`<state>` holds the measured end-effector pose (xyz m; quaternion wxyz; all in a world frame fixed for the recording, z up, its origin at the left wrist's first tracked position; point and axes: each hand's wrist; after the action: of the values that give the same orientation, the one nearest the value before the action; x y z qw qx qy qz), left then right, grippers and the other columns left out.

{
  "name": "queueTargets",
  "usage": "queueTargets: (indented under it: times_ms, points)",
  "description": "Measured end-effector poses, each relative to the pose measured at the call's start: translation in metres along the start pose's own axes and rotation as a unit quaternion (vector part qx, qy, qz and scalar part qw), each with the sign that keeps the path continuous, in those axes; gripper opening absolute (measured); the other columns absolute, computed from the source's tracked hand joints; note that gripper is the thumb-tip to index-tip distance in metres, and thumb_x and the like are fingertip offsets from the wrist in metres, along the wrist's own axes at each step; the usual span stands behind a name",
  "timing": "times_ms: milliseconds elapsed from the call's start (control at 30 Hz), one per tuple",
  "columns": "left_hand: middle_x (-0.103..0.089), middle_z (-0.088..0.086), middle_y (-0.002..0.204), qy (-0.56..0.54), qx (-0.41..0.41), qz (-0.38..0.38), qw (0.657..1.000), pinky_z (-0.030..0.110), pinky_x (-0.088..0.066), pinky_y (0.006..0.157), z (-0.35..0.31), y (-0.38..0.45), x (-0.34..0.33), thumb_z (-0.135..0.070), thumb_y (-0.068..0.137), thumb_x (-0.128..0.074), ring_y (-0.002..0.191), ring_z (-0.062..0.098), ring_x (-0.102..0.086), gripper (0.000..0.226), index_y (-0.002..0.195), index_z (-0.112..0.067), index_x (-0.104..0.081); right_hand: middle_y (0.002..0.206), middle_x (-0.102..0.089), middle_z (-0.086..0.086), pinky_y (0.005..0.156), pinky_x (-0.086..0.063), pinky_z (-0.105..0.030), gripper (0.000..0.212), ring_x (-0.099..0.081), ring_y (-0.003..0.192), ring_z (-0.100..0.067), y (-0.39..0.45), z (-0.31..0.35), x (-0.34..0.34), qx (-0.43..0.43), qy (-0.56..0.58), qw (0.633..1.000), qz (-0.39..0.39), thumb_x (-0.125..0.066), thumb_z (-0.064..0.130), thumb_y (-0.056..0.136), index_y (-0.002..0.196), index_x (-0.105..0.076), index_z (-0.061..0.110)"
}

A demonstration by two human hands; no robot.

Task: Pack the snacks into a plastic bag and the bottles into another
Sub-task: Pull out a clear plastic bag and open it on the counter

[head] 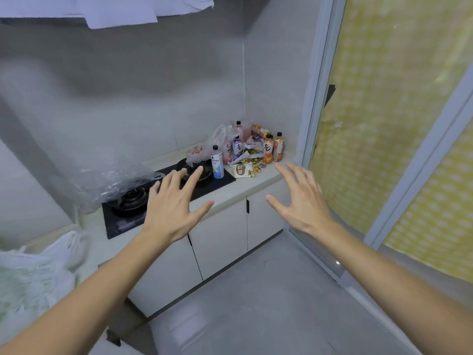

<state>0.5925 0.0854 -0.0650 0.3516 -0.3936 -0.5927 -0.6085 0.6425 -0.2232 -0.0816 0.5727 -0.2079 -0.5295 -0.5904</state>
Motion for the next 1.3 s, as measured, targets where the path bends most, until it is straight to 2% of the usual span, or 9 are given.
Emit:
queueTargets:
  times_ms: [200, 367, 667, 767, 833, 933, 1033, 1133, 1300]
  points:
    - [-0.042, 0.006, 0.151, -0.005, 0.024, 0.027, 0.999, 0.054, -0.032, 0.114, -0.03, 0.081, -0.053, -0.077, 0.091, -0.031, 0.143, 0.027, -0.034, 0.078, 0.158, -0.04, -0.02, 0.162, -0.032, 0.001, 0.116, -0.037, -0.058, 0.089, -0.025, 0.15, -0.028, 0.08, -0.056, -0.023, 0.013, -0.005, 0.999, 0.039, -0.035, 0.078, 0.083, 0.16, -0.024, 0.036]
    - [-0.043, 0.004, 0.15, -0.011, 0.024, 0.042, 0.999, 0.054, -0.033, 0.114, -0.034, 0.135, -0.09, -0.079, 0.09, -0.028, 0.142, 0.026, -0.035, 0.079, 0.158, -0.04, -0.02, 0.164, -0.028, 0.0, 0.119, -0.032, -0.056, 0.084, -0.022, 0.151, -0.029, 0.132, -0.078, -0.055, 0.009, 0.03, 0.998, 0.055, -0.048, 0.071, 0.089, 0.16, -0.022, 0.035]
    - [-0.049, 0.001, 0.13, -0.02, 0.012, 0.02, 1.0, 0.047, -0.041, 0.105, -0.02, 0.247, -0.161, -0.078, 0.09, -0.027, 0.126, 0.025, -0.045, 0.081, 0.16, -0.037, -0.021, 0.161, -0.032, 0.002, 0.116, -0.037, -0.053, 0.082, -0.027, 0.148, -0.027, 0.243, -0.119, -0.11, 0.003, 0.032, 0.999, 0.043, -0.042, 0.075, 0.087, 0.158, -0.027, 0.037]
    - [-0.048, 0.005, 0.139, -0.032, 0.024, 0.035, 0.999, 0.048, -0.039, 0.106, -0.006, 0.291, -0.198, -0.08, 0.09, -0.023, 0.131, 0.027, -0.044, 0.082, 0.159, -0.036, -0.021, 0.161, -0.033, 0.001, 0.117, -0.036, -0.055, 0.084, -0.027, 0.149, -0.029, 0.287, -0.136, -0.131, -0.012, 0.009, 0.998, 0.056, -0.037, 0.079, 0.086, 0.157, -0.028, 0.034]
    - [-0.047, 0.006, 0.144, -0.048, 0.037, 0.041, 0.997, 0.05, -0.04, 0.104, 0.003, 0.32, -0.221, -0.08, 0.09, -0.023, 0.133, 0.028, -0.044, 0.081, 0.158, -0.035, -0.025, 0.161, -0.032, 0.0, 0.115, -0.037, -0.057, 0.082, -0.027, 0.149, -0.029, 0.318, -0.147, -0.143, -0.022, 0.003, 0.997, 0.069, -0.044, 0.076, 0.087, 0.156, -0.027, 0.035]
    - [-0.044, 0.006, 0.147, -0.056, 0.043, 0.054, 0.996, 0.05, -0.042, 0.1, 0.019, 0.355, -0.25, -0.079, 0.089, -0.026, 0.133, 0.03, -0.043, 0.081, 0.157, -0.035, -0.025, 0.162, -0.029, 0.0, 0.112, -0.04, -0.058, 0.077, -0.026, 0.147, -0.029, 0.362, -0.159, -0.161, -0.013, -0.007, 0.997, 0.074, -0.055, 0.067, 0.091, 0.155, -0.024, 0.036]
    - [-0.044, 0.007, 0.147, -0.044, 0.043, 0.056, 0.997, 0.051, -0.041, 0.103, 0.038, 0.393, -0.273, -0.078, 0.091, -0.031, 0.134, 0.03, -0.042, 0.08, 0.159, -0.036, -0.021, 0.164, -0.027, 0.001, 0.113, -0.041, -0.058, 0.079, -0.026, 0.148, -0.03, 0.402, -0.164, -0.182, -0.005, -0.008, 0.997, 0.08, -0.053, 0.067, 0.092, 0.159, -0.02, 0.039]
    - [-0.045, 0.009, 0.146, -0.038, 0.049, 0.061, 0.996, 0.052, -0.04, 0.105, 0.048, 0.427, -0.291, -0.075, 0.091, -0.035, 0.135, 0.032, -0.042, 0.081, 0.16, -0.036, -0.019, 0.162, -0.03, 0.001, 0.111, -0.042, -0.06, 0.075, -0.029, 0.147, -0.033, 0.436, -0.169, -0.204, 0.001, 0.004, 0.996, 0.089, -0.05, 0.068, 0.092, 0.156, -0.025, 0.038]
    - [-0.046, 0.009, 0.147, -0.035, 0.059, 0.078, 0.995, 0.052, -0.039, 0.106, 0.053, 0.474, -0.322, -0.074, 0.09, -0.034, 0.136, 0.031, -0.042, 0.08, 0.159, -0.033, -0.025, 0.164, -0.028, 0.0, 0.117, -0.035, -0.056, 0.077, -0.025, 0.151, -0.033, 0.495, -0.186, -0.238, 0.027, 0.007, 0.994, 0.108, -0.053, 0.066, 0.093, 0.159, -0.023, 0.039]
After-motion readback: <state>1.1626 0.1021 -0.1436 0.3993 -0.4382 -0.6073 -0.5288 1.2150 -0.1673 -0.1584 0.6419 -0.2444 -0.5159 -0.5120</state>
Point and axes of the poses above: each hand's wrist, its own y-axis towards the middle knuckle, its own x-axis out of the back of the hand, z = x × y
